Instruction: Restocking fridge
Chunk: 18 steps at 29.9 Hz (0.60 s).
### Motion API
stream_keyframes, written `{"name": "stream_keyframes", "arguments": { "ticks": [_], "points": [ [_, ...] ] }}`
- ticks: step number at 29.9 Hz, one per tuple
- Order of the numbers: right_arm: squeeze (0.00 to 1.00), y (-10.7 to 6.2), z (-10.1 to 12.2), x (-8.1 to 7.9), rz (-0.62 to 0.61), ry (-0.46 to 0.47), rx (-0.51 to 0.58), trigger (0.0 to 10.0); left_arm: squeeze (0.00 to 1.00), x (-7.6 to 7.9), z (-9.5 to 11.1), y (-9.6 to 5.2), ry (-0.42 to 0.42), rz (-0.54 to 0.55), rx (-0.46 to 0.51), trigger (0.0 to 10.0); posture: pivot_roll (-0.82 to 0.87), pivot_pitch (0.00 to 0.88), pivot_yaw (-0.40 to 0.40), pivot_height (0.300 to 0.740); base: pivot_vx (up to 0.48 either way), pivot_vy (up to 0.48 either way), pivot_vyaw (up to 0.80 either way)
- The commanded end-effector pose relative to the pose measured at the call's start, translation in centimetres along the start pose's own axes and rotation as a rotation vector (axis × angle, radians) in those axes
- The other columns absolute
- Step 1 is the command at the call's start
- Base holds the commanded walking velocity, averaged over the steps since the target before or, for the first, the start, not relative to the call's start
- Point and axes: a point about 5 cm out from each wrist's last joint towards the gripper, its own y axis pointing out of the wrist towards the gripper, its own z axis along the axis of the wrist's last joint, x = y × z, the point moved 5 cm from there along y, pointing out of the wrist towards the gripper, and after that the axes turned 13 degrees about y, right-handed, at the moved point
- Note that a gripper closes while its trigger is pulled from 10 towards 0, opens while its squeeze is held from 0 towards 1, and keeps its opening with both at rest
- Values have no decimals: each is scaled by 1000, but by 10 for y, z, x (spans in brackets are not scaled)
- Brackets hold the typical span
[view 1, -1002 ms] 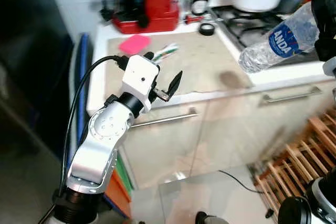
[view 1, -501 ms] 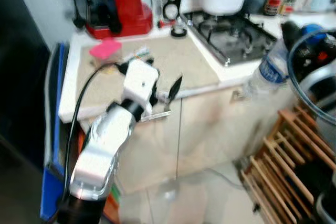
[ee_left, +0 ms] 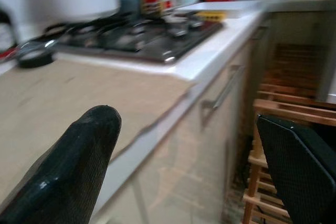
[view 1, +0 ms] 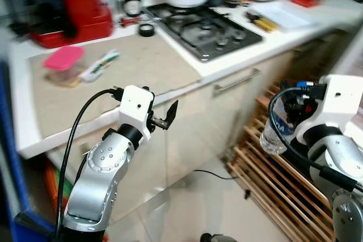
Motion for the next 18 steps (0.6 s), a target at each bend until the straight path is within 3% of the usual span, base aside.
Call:
{"name": "stream_keyframes", "arguments": {
  "ticks": [1,9,18],
  "points": [
    [0,0,-4,4,-33,-7,11,10000,0,-2,3,1,16,22,10,10000,-4,14,-22,740,0,0,-800],
    [0,-11,-34,6,-60,-27,-51,10000,0,-4,-2,-5,23,45,-16,10000,-11,53,-4,740,0,0,-800],
    [0,-19,-38,2,-55,-48,-45,10000,0,-4,6,-7,12,38,20,10000,-23,65,2,740,0,0,-800]
  ]
}}
